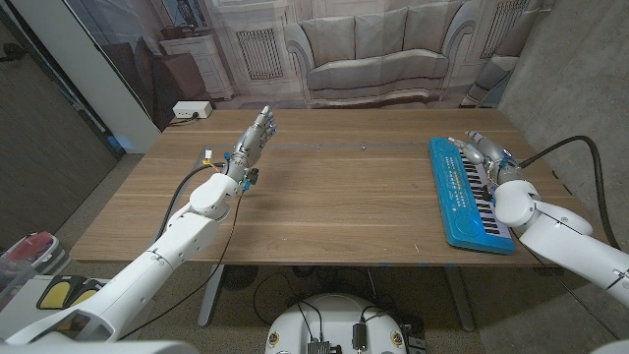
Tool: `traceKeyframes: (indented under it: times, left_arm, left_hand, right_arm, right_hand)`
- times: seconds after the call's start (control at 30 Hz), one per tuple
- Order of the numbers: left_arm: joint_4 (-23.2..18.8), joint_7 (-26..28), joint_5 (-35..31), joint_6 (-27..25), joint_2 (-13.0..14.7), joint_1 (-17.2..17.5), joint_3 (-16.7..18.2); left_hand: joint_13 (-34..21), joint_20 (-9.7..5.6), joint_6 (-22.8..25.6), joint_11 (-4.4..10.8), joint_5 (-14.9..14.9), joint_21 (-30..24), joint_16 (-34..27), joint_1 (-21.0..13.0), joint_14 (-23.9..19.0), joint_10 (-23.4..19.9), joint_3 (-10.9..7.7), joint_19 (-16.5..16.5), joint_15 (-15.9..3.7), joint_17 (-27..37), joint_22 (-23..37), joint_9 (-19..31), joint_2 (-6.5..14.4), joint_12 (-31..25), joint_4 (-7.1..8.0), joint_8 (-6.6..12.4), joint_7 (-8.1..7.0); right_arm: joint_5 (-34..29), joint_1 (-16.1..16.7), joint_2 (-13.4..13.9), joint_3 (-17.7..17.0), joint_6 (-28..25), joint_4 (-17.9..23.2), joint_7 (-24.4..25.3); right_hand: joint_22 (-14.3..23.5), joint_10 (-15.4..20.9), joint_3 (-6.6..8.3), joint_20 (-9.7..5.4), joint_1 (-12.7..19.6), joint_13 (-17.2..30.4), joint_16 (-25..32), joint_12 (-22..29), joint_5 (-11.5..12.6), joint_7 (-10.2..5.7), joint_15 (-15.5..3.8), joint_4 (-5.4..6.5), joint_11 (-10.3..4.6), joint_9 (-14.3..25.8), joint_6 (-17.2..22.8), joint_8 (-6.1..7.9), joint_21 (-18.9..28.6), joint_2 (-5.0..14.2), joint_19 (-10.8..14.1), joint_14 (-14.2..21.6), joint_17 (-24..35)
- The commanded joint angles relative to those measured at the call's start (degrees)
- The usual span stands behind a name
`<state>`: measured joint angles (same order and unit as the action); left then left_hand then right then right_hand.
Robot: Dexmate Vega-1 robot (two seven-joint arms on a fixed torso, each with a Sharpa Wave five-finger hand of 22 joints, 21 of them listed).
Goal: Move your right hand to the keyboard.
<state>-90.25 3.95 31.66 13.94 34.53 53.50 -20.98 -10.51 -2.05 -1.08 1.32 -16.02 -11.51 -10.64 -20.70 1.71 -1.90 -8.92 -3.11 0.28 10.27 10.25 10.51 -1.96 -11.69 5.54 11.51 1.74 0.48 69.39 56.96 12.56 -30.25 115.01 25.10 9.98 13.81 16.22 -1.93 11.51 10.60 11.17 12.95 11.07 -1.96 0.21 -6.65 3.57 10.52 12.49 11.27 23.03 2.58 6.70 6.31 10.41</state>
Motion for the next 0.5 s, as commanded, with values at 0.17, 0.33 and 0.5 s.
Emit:
traceKeyframes:
  times: [0.17,0.33,0.5]
  left_arm:
    - [0.06,-0.01,0.10,-0.32,0.12,-0.13,0.08]
    - [0.11,0.11,0.19,-0.44,0.10,-0.08,0.13]
    - [0.13,0.21,0.18,-0.58,0.12,-0.08,0.12]
  left_hand:
    - [-0.26,-0.33,0.54,-0.12,0.02,0.01,-0.09,-0.40,0.01,-0.56,0.13,-0.49,-0.10,0.18,0.14,0.15,0.18,0.01,0.00,-0.19,0.23]
    - [-0.26,-0.29,0.58,-0.11,0.04,0.01,-0.10,-0.41,-0.01,-0.60,0.18,-0.50,-0.06,0.18,0.14,0.15,0.21,0.00,0.00,-0.19,0.23]
    - [-0.26,-0.32,0.60,0.01,0.05,0.01,-0.08,-0.44,0.04,-0.62,0.23,-0.50,-0.09,0.18,0.14,0.15,0.24,0.00,0.00,-0.19,0.17]
  right_arm:
    - [0.14,-1.81,0.40,2.28,-1.56,-0.74,-0.36]
    - [0.23,-2.52,0.18,3.25,-1.44,-1.52,-0.50]
    - [0.37,-3.13,0.02,4.12,-1.83,-2.10,-0.65]
  right_hand:
    - [0.27,0.27,0.05,-0.28,0.30,0.20,-0.22,0.18,0.48,-0.26,-0.12,-0.17,-0.25,0.32,0.28,0.35,-0.31,0.37,0.15,0.52,0.06]
    - [0.27,0.36,0.09,-0.26,0.39,0.20,-0.23,0.20,0.49,-0.34,-0.12,-0.20,-0.26,0.32,0.32,0.33,-0.41,0.43,0.18,0.55,0.04]
    - [0.27,0.41,0.10,-0.26,0.44,0.20,-0.24,0.20,0.50,-0.35,-0.09,-0.23,-0.50,0.32,0.33,0.32,-0.50,0.45,0.20,0.58,0.03]
